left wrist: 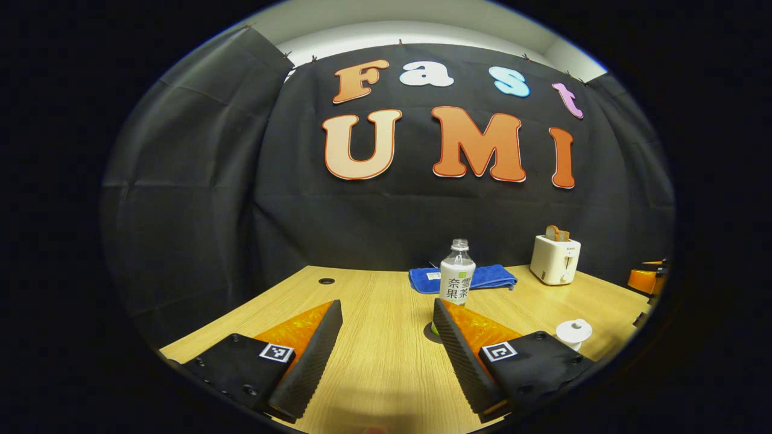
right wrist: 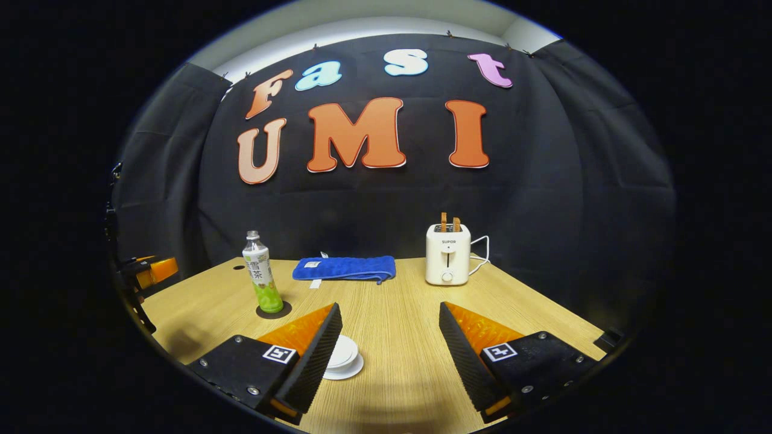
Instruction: Open the teacup lid with one hand, grasp the water bottle and pour water into the teacup with the other hand; after pouring, place the water bottle on the coaster and then close the teacup lid.
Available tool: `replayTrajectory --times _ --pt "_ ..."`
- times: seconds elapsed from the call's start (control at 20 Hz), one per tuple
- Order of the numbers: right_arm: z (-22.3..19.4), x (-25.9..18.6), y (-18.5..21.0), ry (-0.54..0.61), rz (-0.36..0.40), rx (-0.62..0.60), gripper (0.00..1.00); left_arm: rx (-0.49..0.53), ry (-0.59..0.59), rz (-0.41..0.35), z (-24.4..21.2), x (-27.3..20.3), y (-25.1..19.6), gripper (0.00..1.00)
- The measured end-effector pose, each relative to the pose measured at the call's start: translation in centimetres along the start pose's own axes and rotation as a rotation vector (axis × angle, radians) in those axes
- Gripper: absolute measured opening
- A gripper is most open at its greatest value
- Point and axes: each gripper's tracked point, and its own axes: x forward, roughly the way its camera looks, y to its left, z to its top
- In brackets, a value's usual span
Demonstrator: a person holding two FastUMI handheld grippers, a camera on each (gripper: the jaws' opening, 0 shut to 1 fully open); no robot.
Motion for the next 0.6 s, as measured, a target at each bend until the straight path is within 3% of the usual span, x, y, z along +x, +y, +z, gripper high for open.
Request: replayTrajectory --times 0.6 --pt "-0.25 0.14 -0.27 0.003 -0.003 0.009 0.96 -0.012 -0.010 0.007 0.64 -0.09 0.13 0.98"
